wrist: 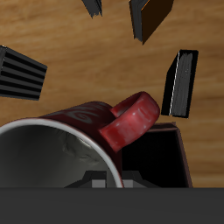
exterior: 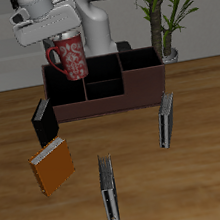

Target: Place the red mug into the back desk caddy's left compartment and place the orange book into the back desk caddy's front compartment

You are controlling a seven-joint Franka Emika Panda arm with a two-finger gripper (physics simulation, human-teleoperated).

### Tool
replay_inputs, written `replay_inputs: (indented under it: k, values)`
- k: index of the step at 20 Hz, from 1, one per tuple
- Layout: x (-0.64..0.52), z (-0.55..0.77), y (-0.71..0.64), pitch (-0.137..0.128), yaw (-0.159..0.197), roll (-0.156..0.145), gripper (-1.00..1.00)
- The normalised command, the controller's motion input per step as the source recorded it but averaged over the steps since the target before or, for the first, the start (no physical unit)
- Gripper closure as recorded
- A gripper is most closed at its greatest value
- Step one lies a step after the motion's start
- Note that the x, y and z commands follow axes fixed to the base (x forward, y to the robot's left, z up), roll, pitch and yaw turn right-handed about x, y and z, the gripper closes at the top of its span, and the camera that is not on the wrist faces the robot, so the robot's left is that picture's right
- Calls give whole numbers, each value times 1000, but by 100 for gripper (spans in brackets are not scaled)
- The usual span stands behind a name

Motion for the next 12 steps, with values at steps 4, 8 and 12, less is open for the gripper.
replay_inputs:
  k: [4,8,12]
  values:
    - [-206,18,-270,-25,43,-34,100]
    - [-130,-44,-253,11,-1,-32,100]
    - [-129,-70,-234,17,-17,-32,100]
